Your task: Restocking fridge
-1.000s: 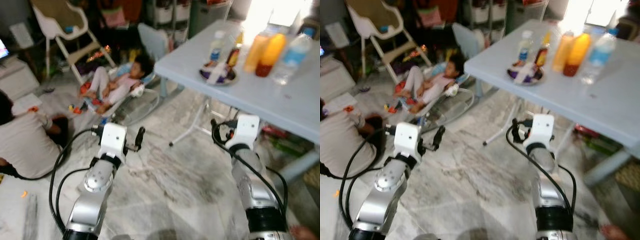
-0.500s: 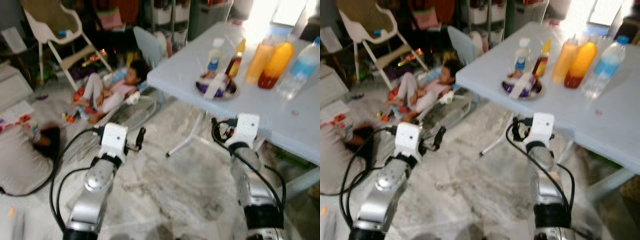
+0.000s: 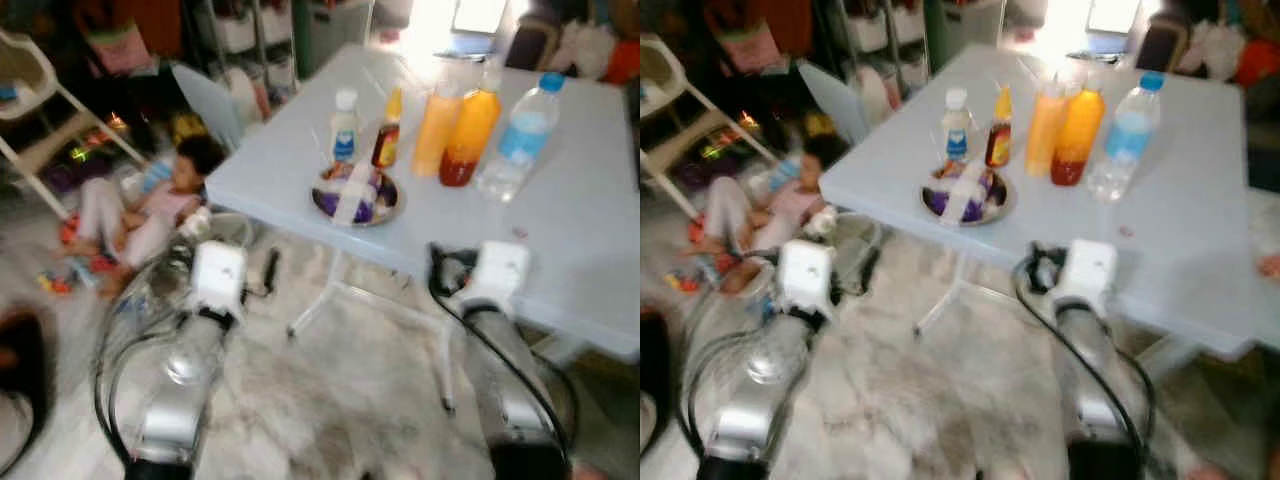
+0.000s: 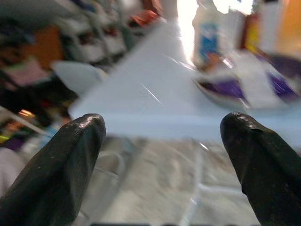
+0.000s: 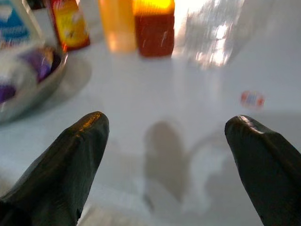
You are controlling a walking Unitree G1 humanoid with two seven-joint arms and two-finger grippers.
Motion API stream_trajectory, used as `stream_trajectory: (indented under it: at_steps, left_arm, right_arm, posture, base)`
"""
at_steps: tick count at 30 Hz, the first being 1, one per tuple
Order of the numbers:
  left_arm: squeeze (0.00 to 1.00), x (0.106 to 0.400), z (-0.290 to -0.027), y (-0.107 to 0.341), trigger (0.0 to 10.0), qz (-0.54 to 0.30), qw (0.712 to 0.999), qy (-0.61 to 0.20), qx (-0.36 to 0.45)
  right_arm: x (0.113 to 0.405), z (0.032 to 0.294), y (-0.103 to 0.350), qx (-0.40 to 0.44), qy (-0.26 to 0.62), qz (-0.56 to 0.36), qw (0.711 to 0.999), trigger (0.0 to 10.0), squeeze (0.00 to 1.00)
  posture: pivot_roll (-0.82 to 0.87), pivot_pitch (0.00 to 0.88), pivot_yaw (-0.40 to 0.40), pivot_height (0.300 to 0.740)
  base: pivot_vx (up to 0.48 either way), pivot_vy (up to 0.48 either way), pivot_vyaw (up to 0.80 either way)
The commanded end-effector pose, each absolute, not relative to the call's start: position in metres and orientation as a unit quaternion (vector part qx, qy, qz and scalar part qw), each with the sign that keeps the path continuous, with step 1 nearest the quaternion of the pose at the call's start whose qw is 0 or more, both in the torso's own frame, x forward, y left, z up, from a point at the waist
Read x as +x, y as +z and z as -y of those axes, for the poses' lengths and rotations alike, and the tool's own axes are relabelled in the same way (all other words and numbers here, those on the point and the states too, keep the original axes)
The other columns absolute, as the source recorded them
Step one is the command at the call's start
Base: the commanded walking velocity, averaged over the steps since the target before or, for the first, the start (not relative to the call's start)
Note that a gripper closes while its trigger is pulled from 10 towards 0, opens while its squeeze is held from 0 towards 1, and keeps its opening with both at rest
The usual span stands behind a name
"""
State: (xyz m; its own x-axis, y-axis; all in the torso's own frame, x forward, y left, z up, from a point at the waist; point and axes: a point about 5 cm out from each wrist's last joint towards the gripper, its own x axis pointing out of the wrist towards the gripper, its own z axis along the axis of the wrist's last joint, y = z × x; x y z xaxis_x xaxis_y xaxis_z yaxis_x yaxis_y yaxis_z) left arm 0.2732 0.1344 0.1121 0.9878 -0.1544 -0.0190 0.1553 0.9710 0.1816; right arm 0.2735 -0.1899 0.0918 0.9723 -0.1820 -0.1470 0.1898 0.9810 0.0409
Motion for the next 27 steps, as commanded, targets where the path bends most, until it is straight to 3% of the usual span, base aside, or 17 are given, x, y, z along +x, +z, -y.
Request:
stream_trajectory:
  at_steps: [1,10,18,27]
  left_arm:
    - [0.0,0.278,-0.152,0.116,10.0,0.001,0.993,-0.033,0.112]
    - [0.0,0.273,-0.175,0.115,10.0,-0.013,0.992,0.028,0.124]
    - [0.0,0.259,-0.186,0.102,10.0,-0.042,0.991,0.023,0.122]
    - [0.0,0.263,-0.17,0.102,10.0,-0.039,0.992,-0.026,0.117]
  right_arm:
    - [0.275,0.189,0.103,0.032,-0.097,-0.049,0.994,10.0,0.0]
    - [0.263,0.192,0.116,-0.003,-0.111,-0.021,0.994,10.0,0.0]
    - [0.255,0.196,0.115,-0.005,-0.104,-0.023,0.994,10.0,0.0]
    - [0.264,0.2,0.121,-0.013,-0.101,-0.018,0.995,10.0,0.0]
  posture:
    - [0.01,0.0,0.006,0.74]
    - [0.02,0.0,0.0,0.74]
    - [0.0,0.0,0.022,0.74]
    - [0.0,0.0,0.028,0.74]
  base:
    - [0.0,0.0,0.0]
    - [0.0,0.0,0.0]
    - [0.0,0.0,0.0]
    - [0.0,0.469,-0.63]
